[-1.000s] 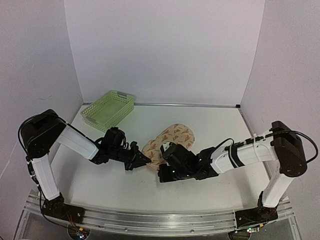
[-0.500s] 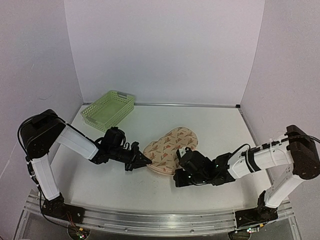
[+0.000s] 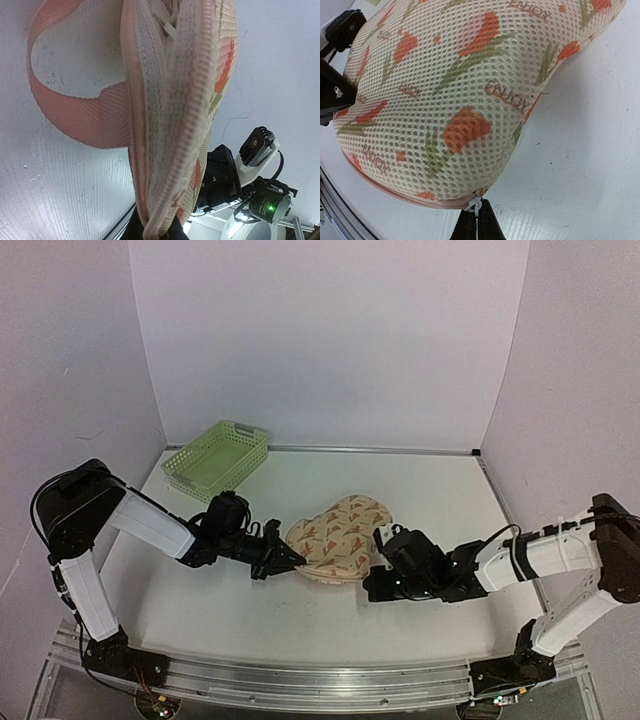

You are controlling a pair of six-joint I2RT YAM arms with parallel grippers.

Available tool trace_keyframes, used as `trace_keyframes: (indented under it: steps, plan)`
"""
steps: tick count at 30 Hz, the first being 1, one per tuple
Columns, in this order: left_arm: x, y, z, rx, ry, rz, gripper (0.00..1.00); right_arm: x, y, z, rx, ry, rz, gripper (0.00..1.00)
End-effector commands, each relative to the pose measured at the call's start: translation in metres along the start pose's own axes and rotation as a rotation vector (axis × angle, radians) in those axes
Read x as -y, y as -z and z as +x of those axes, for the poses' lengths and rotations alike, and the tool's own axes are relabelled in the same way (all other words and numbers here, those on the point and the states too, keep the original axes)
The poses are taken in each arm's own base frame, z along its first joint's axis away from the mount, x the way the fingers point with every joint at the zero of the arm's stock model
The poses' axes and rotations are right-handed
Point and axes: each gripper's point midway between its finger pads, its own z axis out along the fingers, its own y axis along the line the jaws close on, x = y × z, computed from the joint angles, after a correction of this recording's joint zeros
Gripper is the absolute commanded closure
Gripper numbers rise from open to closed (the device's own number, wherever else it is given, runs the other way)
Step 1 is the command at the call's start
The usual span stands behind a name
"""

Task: Unzip the laundry bag and remove the bra
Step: Unzip the zipper of the laundry bag, then adjust the laundry bag at the center of the board.

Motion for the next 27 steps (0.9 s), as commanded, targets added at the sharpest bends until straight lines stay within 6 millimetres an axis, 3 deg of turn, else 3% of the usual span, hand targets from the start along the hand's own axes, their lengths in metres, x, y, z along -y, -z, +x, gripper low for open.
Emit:
trace_keyframes:
  steps: [1, 3, 6, 10, 14, 19, 23, 27]
  plan:
    - [0.029, 0.013, -0.003, 0.03, -0.097, 0.068, 1.0, 0.016, 0.005, -0.003, 0.006, 0.024, 0.046, 1.0]
    - [0.028, 0.015, -0.004, 0.043, -0.096, 0.064, 1.0, 0.011, 0.005, -0.003, 0.003, 0.03, 0.023, 0.95]
    - [0.027, 0.017, -0.004, 0.056, -0.095, 0.059, 1.0, 0.003, 0.009, -0.003, -0.008, 0.049, -0.014, 0.68]
    - [0.024, 0.02, -0.003, 0.07, -0.092, 0.048, 1.0, -0.001, 0.019, -0.004, -0.013, 0.078, -0.037, 0.48]
    - [0.02, 0.024, -0.002, 0.095, -0.088, 0.034, 1.0, 0.0, 0.032, -0.013, 0.014, 0.087, -0.019, 0.43]
    - [0.01, 0.025, 0.003, 0.143, -0.071, -0.01, 1.0, -0.005, 0.052, -0.038, 0.09, 0.045, -0.015, 0.4]
    - [0.006, 0.024, 0.013, 0.169, -0.059, -0.031, 1.0, -0.013, 0.061, -0.058, 0.117, -0.017, -0.015, 0.27]
    - [0.004, 0.022, 0.023, 0.202, -0.035, -0.049, 1.0, -0.017, 0.065, -0.074, 0.153, -0.039, 0.007, 0.23]
